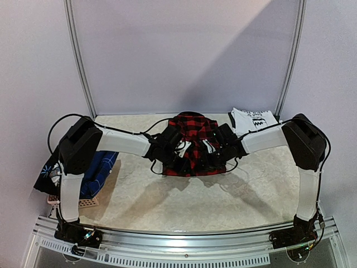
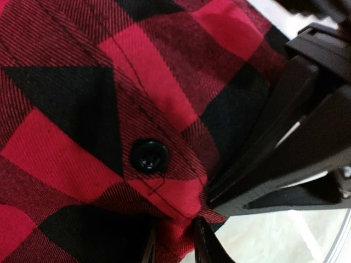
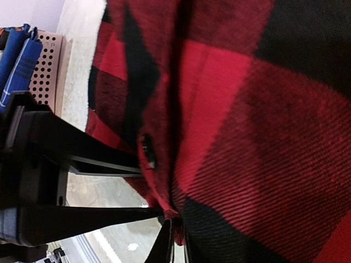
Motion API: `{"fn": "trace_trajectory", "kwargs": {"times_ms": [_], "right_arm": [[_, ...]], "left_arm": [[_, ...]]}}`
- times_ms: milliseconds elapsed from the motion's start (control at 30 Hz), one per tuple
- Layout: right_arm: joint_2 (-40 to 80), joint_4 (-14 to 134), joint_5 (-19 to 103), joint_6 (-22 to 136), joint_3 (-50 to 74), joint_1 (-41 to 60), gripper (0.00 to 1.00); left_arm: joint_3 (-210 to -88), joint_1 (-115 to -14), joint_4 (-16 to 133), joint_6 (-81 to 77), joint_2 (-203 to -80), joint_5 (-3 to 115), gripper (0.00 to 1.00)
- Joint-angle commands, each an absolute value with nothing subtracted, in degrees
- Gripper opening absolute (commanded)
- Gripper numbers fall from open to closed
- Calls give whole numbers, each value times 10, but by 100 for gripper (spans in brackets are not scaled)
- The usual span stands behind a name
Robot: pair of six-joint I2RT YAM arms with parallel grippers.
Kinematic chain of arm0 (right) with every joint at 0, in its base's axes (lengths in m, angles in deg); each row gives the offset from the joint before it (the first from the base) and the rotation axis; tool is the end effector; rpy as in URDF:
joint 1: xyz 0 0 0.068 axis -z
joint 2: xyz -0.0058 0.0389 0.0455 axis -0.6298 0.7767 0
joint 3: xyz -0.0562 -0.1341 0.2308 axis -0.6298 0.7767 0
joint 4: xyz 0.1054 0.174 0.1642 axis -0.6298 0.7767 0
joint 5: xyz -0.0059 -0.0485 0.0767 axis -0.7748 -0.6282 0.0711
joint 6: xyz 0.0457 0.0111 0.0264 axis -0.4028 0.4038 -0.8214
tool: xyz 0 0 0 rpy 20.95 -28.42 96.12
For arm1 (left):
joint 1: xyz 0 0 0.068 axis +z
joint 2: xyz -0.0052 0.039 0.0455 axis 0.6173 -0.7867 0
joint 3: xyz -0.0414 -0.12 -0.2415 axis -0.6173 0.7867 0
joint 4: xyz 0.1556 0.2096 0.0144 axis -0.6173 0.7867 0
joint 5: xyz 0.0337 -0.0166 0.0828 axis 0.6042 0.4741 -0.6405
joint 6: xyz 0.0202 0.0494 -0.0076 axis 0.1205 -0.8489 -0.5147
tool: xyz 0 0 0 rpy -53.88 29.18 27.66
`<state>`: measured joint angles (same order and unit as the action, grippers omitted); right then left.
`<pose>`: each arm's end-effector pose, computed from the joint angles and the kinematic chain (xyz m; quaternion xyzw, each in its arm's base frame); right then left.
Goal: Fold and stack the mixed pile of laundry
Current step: Smooth out the 2/3-rectangle-folded shirt at the center of the board.
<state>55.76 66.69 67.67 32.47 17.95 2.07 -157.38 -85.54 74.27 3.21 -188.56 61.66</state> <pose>0.3162 0.2623 0.1271 -0.1324 0.9074 0.3886 0.0900 0.2956 -0.3342 0.1292 0.2839 0.9048 -0.2543 0.1900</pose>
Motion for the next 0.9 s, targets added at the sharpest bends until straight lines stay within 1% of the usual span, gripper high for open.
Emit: {"fn": "trace_trajectory", "kwargs": {"times_ms": [0, 367, 867], "right_arm": [[580, 660, 663, 309, 207, 22, 7], [560, 658, 632, 293, 253, 20, 5], [462, 726, 608, 318, 192, 6, 7]], "left_arm": [[-1548, -868, 736, 29, -1906, 620, 24], [-1491, -878, 731, 27, -1902, 606, 23], [-1494, -886, 750, -2, -1815, 566, 24]]}}
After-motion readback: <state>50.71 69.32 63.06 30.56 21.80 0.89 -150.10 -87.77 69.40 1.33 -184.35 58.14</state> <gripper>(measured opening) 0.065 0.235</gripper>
